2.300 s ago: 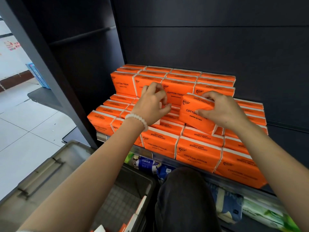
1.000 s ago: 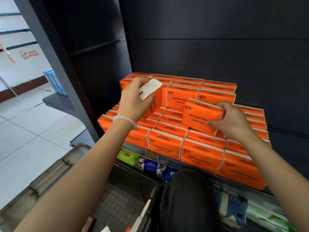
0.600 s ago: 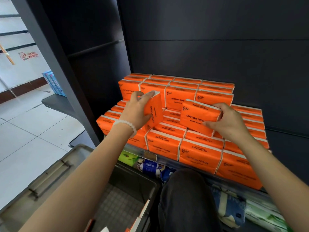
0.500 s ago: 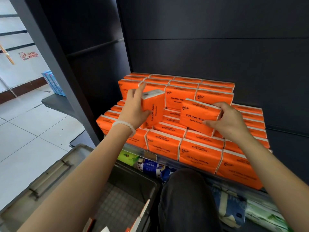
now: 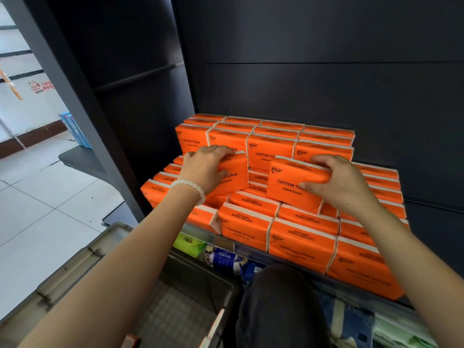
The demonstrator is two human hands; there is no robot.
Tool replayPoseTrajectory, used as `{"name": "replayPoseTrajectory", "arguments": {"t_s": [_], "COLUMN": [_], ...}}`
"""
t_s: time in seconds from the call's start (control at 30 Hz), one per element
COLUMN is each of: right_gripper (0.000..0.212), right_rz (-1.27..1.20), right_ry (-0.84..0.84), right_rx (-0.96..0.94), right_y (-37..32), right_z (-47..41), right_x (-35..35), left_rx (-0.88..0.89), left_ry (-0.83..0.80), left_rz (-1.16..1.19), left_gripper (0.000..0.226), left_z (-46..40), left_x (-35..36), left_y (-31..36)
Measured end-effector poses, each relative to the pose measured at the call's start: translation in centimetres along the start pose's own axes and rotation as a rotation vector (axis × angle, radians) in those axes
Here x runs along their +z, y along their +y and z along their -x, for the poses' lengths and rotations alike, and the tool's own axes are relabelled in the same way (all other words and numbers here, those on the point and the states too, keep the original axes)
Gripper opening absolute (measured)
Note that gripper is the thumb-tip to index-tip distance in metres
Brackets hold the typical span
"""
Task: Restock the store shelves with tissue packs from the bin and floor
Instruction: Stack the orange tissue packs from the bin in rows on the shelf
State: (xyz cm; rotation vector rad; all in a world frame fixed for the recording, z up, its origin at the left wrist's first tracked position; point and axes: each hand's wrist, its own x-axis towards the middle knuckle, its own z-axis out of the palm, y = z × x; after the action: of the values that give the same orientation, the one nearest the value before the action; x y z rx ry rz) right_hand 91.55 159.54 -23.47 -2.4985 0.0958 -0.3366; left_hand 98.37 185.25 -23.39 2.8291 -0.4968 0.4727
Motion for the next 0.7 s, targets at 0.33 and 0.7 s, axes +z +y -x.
{"name": "replayPoseTrajectory", "arguments": {"t_s": [0.33, 0.7], "right_gripper": [0.052, 0.05], "right_rz": [0.044, -0.032], "right_ry": [0.03, 0.064], "right_rx": [-0.129, -0.191], "right_y": [-3.5, -8.6], "right_z": [-3.7, -7.3], "right_x": [2.2, 7.5], "left_rx": [-0.001, 0.062], "left_ry": [0.023, -0.083], "left_rz": [-0.004, -0.061], "left_gripper": [0.05, 0.049], "left_z": [-2.3, -5.2], "left_x": [-3.2, -3.6], "left_y": [-5.9, -11.6]}}
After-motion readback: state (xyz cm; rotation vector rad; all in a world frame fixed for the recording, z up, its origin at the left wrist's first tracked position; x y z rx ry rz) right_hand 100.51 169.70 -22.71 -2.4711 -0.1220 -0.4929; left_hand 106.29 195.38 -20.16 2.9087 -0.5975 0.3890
